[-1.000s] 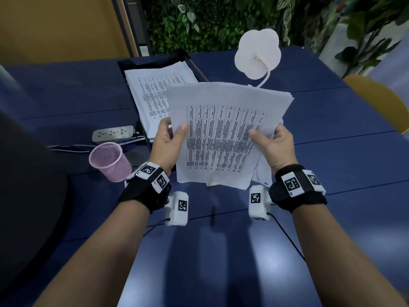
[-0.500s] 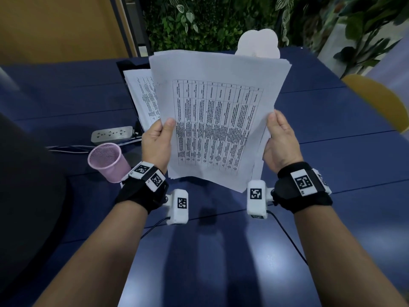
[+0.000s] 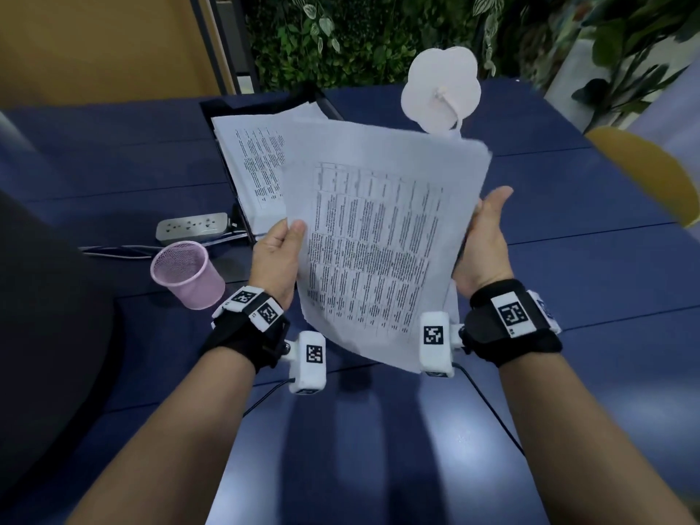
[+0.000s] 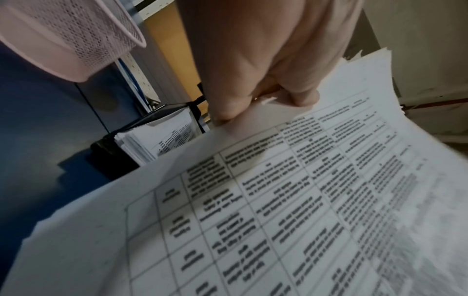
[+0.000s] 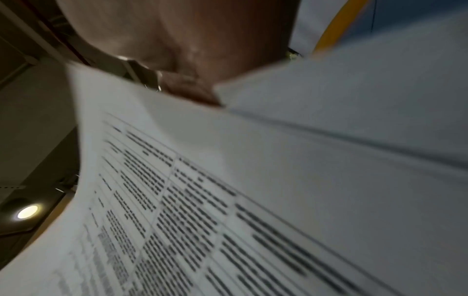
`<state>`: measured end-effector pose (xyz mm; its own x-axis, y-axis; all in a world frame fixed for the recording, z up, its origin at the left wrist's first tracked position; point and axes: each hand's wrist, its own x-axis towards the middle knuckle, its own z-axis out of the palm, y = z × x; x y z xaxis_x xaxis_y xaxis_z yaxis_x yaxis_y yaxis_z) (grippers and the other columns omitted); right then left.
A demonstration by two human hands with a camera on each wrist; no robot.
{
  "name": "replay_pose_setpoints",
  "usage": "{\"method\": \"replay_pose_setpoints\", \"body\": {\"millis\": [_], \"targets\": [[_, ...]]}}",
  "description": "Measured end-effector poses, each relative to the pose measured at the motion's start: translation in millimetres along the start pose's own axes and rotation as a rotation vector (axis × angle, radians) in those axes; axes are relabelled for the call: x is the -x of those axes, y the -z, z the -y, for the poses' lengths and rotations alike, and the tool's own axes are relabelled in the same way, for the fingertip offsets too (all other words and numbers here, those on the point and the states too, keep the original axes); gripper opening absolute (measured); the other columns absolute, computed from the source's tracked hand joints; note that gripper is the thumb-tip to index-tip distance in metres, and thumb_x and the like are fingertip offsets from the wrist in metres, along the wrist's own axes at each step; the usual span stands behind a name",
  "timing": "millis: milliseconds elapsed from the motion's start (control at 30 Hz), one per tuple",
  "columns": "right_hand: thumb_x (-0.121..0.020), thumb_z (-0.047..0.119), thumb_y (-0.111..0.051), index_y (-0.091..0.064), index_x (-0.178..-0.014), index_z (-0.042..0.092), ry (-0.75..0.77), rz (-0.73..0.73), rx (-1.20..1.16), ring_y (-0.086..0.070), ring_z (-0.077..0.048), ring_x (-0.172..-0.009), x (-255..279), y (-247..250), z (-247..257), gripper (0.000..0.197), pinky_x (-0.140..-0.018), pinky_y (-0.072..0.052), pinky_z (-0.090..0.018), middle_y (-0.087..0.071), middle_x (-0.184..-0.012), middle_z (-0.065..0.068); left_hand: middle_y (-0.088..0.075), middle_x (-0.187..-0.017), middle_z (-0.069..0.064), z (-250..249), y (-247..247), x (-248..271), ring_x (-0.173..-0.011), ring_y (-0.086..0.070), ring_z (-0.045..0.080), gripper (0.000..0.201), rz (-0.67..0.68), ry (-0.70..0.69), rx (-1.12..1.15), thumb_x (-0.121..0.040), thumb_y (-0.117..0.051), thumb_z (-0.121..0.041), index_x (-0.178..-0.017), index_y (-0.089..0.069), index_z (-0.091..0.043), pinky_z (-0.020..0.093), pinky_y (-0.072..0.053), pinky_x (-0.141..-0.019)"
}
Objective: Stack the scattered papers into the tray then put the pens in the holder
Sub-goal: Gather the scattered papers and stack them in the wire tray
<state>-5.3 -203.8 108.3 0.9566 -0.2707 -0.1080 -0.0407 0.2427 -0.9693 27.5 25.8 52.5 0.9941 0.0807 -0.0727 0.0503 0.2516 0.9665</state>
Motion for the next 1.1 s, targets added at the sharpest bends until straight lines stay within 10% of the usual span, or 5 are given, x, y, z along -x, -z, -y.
{"method": "replay_pose_setpoints", "body": {"millis": [200,467,600,967,1100], "targets": [[-0.090,-0.001,-0.057,-0.054,-0.123,0.005,0.173,0.106,0.205,-0.064,-0.013,-0.105,3.6,-1.7,-13.3,0.033,-0.096,-0.050,-0.031,-0.066,-0.112,-0.002,-0.044,-0.046,-0.020,-15.6,-6.5,8.7,-0.047,-0.038,-0.005,0.041,-0.074,-0.178,-0.090,-0.099,-0.044,-0.008,-0.065,-0.065,-0.015,0.007,-0.035,-0.053],[-0.081,-0.009,-0.061,-0.055,-0.108,0.015,0.198,-0.028,0.072,-0.065,-0.012,-0.096,4.4,-9.2,-25.2,0.036,-0.092,-0.051,-0.031,-0.067,-0.102,0.002,-0.045,-0.086,-0.016,-14.4,-18.8,11.6,-0.076,-0.045,-0.012,0.006,-0.050,-0.359,-0.324,-0.099,-0.039,-0.017,-0.104,-0.042,-0.015,0.011,-0.036,-0.082],[-0.067,0.004,-0.063,-0.054,-0.090,0.019,0.175,-0.079,0.112,-0.061,-0.021,-0.087,2.6,-2.6,-30.5,0.029,-0.086,-0.050,-0.041,-0.064,-0.092,-0.005,-0.055,-0.122,-0.005,-7.2,-6.8,5.7,-0.111,-0.052,0.007,0.043,0.007,-0.136,-0.303,-0.092,-0.048,-0.032,-0.129,-0.037,-0.012,0.032,-0.038,-0.103],[-0.074,-0.015,-0.044,-0.061,-0.101,0.020,0.190,-0.092,0.113,-0.065,-0.017,-0.093,-6.0,-7.1,-30.1,0.048,-0.087,-0.054,-0.036,-0.068,-0.097,-0.001,-0.048,-0.073,-0.009,-16.1,-11.4,2.8,-0.062,-0.046,-0.008,0.024,-0.008,-0.236,-0.365,-0.096,-0.048,-0.007,-0.082,-0.041,-0.025,0.013,-0.041,-0.066],[-0.065,-0.005,-0.047,-0.058,-0.094,0.018,0.168,-0.062,0.057,-0.064,-0.015,-0.086,-5.2,-6.6,-30.2,0.039,-0.080,-0.055,-0.031,-0.066,-0.092,-0.001,-0.059,-0.093,-0.009,-16.9,-1.2,5.6,-0.082,-0.059,-0.005,0.027,0.035,-0.203,-0.314,-0.090,-0.056,-0.001,-0.099,-0.044,-0.024,0.020,-0.048,-0.082]]}}
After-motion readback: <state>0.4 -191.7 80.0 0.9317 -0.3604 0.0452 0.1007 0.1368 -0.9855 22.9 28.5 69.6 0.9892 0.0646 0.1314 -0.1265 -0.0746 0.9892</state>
